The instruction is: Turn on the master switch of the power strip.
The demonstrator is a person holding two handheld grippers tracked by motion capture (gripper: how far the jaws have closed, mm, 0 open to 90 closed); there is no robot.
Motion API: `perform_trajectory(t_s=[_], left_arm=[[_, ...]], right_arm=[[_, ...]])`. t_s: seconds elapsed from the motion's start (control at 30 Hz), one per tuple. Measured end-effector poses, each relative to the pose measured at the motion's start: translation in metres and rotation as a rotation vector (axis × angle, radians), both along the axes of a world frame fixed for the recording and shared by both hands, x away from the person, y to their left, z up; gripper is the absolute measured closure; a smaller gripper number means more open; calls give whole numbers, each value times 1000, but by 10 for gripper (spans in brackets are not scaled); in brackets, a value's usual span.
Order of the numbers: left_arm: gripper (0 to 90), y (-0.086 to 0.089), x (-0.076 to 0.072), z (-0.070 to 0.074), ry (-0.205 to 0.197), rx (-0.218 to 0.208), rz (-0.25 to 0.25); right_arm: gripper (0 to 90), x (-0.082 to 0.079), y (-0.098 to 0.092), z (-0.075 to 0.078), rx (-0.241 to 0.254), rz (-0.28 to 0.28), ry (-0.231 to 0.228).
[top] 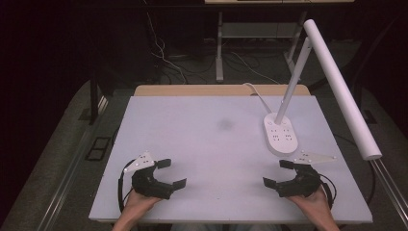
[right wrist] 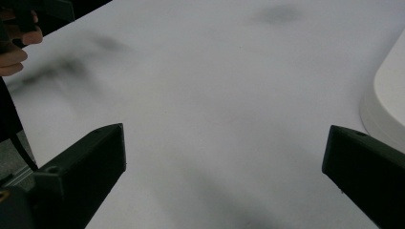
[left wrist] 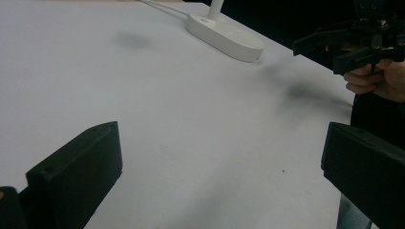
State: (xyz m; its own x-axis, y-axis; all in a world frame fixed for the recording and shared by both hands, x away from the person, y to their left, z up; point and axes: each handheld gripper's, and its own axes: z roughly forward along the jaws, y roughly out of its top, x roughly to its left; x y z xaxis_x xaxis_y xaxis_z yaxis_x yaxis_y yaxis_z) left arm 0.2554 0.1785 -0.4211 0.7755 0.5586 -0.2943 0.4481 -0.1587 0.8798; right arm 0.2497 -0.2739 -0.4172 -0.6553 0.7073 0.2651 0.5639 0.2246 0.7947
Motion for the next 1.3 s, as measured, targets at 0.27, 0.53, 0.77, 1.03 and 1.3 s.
perform_trajectory(t_s=[0.27,0.53,0.77,1.03,1.3], left_arm=[[0,0,0,-1,3,5,0],[0,0,0,-1,9,6,-6],[0,-2,-1,-1,8,9,-12],[0,-5,-2,-2,11,18,-22],[0,-6,-4,-3,17,20,-29]], right_arm=[[5,-1,-2,0,2,-5,0],[5,-1,-4,0,-3,-6,7],[5,-1,-4,0,-7,-4,14],[5,0,-3,-1,-22,8,25],[5,1,1,0,-40,16,25]])
